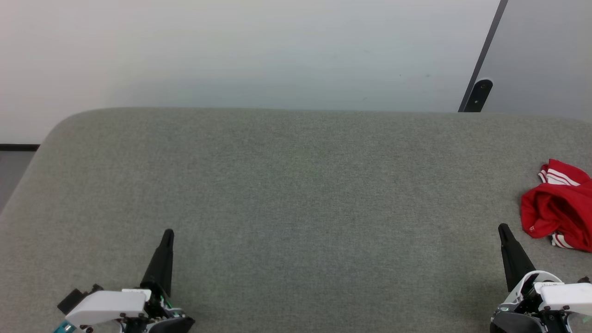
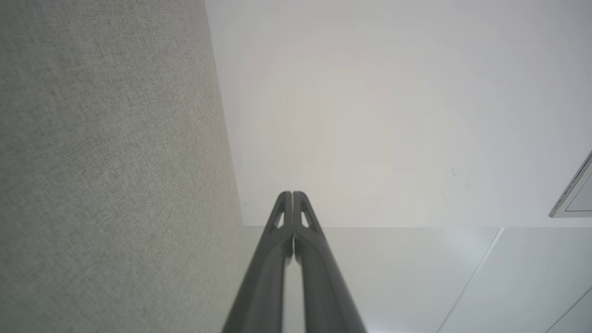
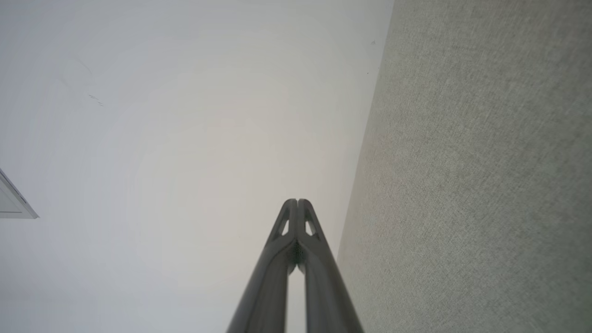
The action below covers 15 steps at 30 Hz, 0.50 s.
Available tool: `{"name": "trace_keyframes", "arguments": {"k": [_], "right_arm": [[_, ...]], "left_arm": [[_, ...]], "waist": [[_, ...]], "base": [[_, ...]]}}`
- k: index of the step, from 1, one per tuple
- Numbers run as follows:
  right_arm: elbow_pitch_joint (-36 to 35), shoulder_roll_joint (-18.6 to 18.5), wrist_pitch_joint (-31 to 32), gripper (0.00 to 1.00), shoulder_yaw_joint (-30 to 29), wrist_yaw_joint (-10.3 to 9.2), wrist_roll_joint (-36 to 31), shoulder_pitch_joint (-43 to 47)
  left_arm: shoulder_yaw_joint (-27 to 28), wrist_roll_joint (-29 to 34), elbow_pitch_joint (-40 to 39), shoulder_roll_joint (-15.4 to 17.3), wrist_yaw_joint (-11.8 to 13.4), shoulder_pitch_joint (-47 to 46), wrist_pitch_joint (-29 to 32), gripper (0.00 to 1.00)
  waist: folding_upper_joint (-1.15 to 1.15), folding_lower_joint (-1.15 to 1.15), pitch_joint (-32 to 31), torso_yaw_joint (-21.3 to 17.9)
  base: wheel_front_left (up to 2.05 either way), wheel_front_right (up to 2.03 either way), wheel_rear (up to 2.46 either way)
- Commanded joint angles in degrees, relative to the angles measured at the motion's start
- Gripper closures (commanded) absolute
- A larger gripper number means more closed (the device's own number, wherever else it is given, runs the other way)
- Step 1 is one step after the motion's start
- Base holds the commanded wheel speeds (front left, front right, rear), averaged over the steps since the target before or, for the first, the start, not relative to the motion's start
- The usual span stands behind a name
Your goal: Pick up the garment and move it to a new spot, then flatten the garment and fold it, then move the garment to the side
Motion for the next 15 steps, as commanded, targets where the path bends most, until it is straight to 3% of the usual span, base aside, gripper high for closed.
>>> {"name": "trace_keyframes", "arguments": {"k": [1, 15], "right_arm": [[-0.17, 0.2, 0.15, 1.0, 0.01, -0.04, 0.22, -0.14], [-0.17, 0.2, 0.15, 1.0, 0.02, -0.04, 0.23, -0.14]], "left_arm": [[0.16, -0.18, -0.01, -0.06, -0.18, -0.55, 0.16, 1.0], [0.16, -0.19, -0.01, -0.06, -0.18, -0.54, 0.16, 1.0]], "waist": [[0.0, 0.0, 0.0, 0.0], [0.0, 0.0, 0.0, 0.0]], "base": [[0.0, 0.0, 0.0], [0.0, 0.0, 0.0]]}}
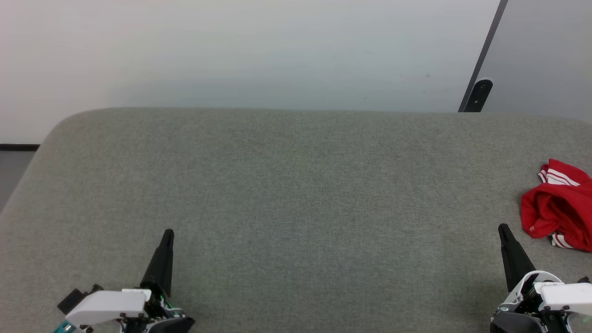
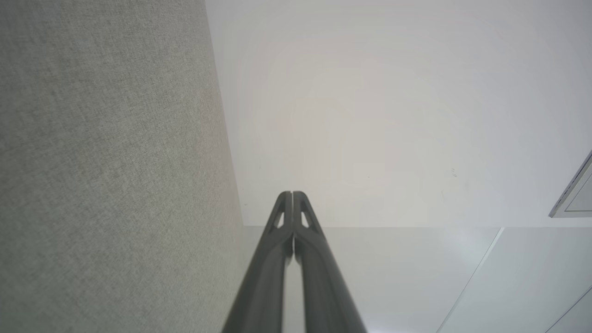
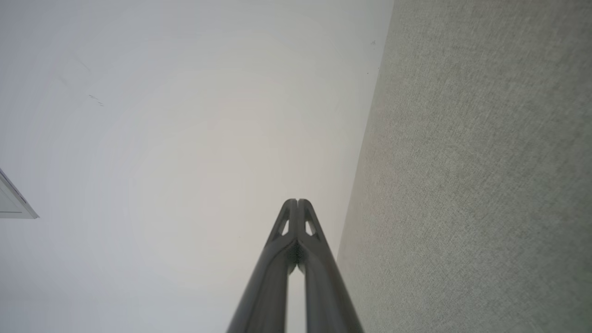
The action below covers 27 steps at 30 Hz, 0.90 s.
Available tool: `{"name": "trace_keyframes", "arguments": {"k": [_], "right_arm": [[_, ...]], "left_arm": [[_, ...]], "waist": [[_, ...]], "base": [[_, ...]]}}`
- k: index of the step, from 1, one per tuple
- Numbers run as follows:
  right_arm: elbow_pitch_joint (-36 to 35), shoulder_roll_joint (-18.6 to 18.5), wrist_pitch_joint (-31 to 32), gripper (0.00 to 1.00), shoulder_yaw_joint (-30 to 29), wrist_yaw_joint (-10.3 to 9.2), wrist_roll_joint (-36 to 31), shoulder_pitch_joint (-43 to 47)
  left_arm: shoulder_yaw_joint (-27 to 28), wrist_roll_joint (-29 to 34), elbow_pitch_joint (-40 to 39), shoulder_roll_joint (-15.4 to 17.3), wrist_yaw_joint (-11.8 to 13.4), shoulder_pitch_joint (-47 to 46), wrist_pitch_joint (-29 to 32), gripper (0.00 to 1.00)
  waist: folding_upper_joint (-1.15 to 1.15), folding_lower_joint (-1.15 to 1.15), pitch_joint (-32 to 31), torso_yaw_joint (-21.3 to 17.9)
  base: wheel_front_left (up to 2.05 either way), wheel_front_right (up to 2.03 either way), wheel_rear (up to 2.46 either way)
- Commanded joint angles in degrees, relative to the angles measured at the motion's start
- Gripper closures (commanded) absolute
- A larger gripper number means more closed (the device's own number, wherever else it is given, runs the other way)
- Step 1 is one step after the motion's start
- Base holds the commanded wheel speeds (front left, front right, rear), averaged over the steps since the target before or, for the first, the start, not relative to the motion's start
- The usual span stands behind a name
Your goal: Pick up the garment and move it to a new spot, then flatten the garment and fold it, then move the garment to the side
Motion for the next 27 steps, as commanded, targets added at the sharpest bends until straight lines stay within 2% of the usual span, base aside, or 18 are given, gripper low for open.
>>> {"name": "trace_keyframes", "arguments": {"k": [1, 27], "right_arm": [[-0.17, 0.2, 0.15, 1.0, 0.02, -0.04, 0.23, -0.14], [-0.17, 0.2, 0.14, 1.0, 0.02, -0.04, 0.23, -0.14]], "left_arm": [[0.16, -0.19, -0.01, -0.06, -0.18, -0.54, 0.16, 1.0], [0.15, -0.19, -0.01, -0.06, -0.18, -0.54, 0.15, 1.0]], "waist": [[0.0, 0.0, 0.0, 0.0], [0.0, 0.0, 0.0, 0.0]], "base": [[0.0, 0.0, 0.0], [0.0, 0.0, 0.0]]}}
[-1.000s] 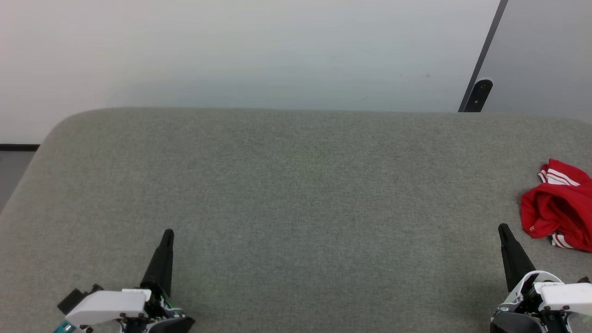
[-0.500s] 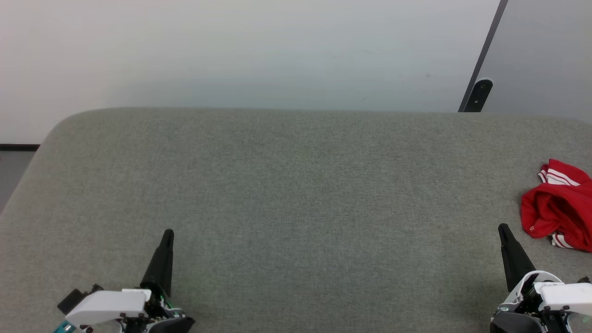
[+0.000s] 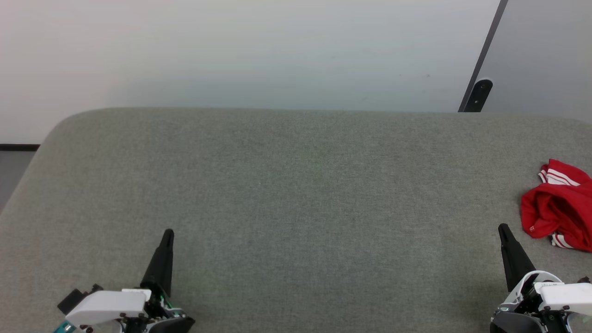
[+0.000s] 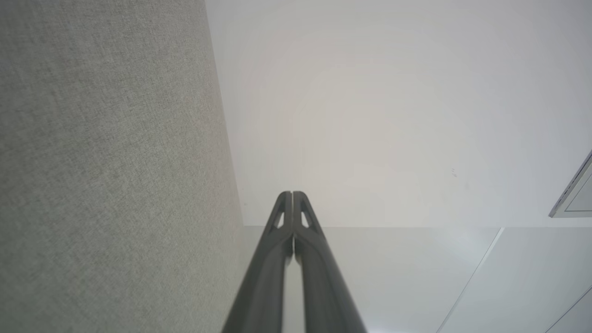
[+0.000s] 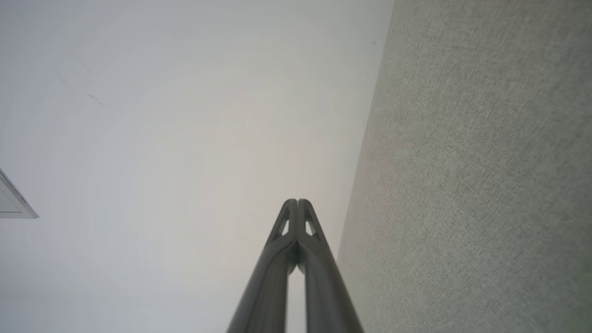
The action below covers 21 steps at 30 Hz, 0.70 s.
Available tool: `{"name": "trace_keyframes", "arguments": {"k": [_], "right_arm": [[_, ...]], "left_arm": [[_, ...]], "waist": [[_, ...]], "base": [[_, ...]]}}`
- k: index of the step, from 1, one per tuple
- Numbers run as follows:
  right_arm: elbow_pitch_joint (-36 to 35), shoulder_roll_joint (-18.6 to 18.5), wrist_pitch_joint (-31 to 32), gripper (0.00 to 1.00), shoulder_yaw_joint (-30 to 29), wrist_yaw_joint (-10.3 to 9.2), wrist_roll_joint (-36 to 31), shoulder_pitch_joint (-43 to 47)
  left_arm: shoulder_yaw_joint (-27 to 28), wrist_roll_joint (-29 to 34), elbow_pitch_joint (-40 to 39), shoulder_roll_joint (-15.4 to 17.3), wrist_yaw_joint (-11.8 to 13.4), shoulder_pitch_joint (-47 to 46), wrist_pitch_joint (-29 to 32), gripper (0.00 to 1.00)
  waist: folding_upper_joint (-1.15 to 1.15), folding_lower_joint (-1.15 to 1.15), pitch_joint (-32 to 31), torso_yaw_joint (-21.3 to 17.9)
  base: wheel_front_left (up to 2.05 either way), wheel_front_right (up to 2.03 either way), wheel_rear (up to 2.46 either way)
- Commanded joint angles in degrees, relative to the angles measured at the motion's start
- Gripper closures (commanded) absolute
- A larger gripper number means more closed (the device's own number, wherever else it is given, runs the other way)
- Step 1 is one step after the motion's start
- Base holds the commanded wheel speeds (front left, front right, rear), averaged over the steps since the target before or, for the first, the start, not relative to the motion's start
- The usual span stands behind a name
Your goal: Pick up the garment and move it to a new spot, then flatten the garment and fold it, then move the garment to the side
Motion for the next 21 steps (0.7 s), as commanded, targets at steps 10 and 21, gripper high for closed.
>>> {"name": "trace_keyframes", "arguments": {"k": [10, 21], "right_arm": [[-0.17, 0.2, 0.14, 1.0, 0.01, -0.04, 0.24, -0.14], [-0.17, 0.2, 0.14, 1.0, 0.01, -0.04, 0.24, -0.14]], "left_arm": [[0.15, -0.19, -0.01, -0.06, -0.19, -0.54, 0.15, 1.0], [0.15, -0.2, -0.01, -0.06, -0.19, -0.54, 0.14, 1.0]], "waist": [[-0.01, 0.0, 0.0, 0.0], [-0.01, 0.0, 0.0, 0.0]], "base": [[0.0, 0.0, 0.0], [0.0, 0.0, 0.0]]}}
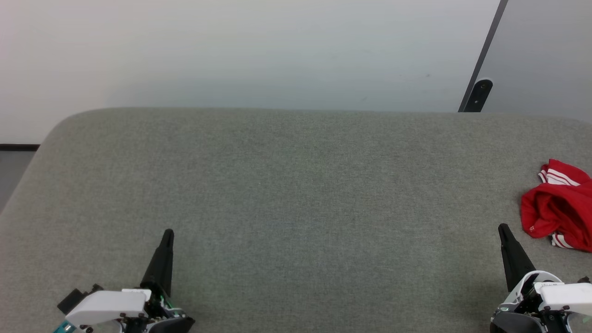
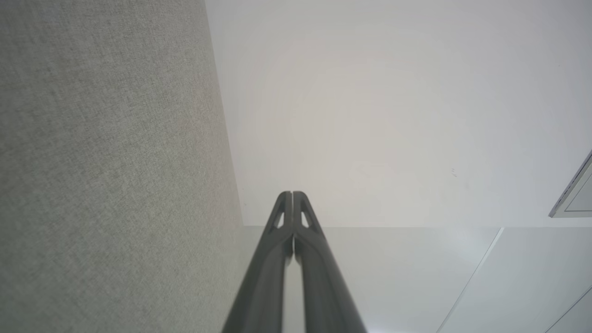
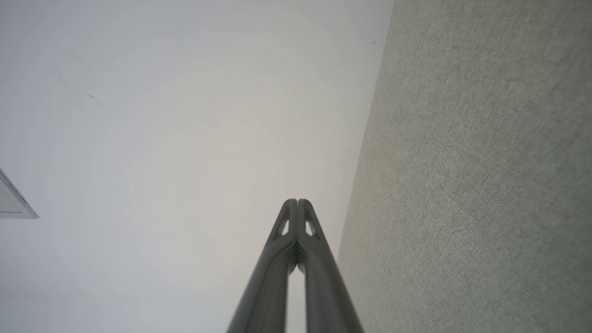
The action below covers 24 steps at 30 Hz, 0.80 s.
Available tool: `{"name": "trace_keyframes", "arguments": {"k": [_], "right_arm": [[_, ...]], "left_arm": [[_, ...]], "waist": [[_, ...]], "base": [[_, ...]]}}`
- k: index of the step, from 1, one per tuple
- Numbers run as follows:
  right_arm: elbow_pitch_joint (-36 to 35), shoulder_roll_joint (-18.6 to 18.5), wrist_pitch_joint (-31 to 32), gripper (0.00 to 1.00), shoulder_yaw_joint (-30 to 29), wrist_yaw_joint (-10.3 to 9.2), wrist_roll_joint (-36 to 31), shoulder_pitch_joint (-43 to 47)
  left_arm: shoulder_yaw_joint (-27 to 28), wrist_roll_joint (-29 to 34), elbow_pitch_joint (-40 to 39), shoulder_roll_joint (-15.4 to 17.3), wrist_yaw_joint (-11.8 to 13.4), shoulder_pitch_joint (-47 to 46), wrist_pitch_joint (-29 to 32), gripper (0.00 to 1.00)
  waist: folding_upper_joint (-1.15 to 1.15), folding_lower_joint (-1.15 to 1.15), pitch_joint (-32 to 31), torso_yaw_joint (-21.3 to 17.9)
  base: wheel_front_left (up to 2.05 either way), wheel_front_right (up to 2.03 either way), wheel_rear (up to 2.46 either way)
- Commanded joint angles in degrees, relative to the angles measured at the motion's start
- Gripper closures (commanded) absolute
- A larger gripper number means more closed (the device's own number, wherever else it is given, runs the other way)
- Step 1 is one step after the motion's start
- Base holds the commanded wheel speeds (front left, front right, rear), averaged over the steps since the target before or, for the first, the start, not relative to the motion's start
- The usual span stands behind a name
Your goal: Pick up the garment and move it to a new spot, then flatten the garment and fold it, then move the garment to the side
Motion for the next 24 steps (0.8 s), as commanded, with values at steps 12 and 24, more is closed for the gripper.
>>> {"name": "trace_keyframes", "arguments": {"k": [12, 24], "right_arm": [[-0.17, 0.2, 0.14, 1.0, 0.01, -0.04, 0.24, -0.14], [-0.17, 0.2, 0.13, 1.0, 0.01, -0.04, 0.24, -0.14]], "left_arm": [[0.14, -0.2, -0.01, -0.06, -0.19, -0.53, 0.14, 1.0], [0.15, -0.2, -0.01, -0.06, -0.19, -0.53, 0.14, 1.0]], "waist": [[0.0, 0.0, 0.0, 0.0], [0.0, 0.0, 0.0, 0.0]], "base": [[0.0, 0.0, 0.0], [0.0, 0.0, 0.0]]}}
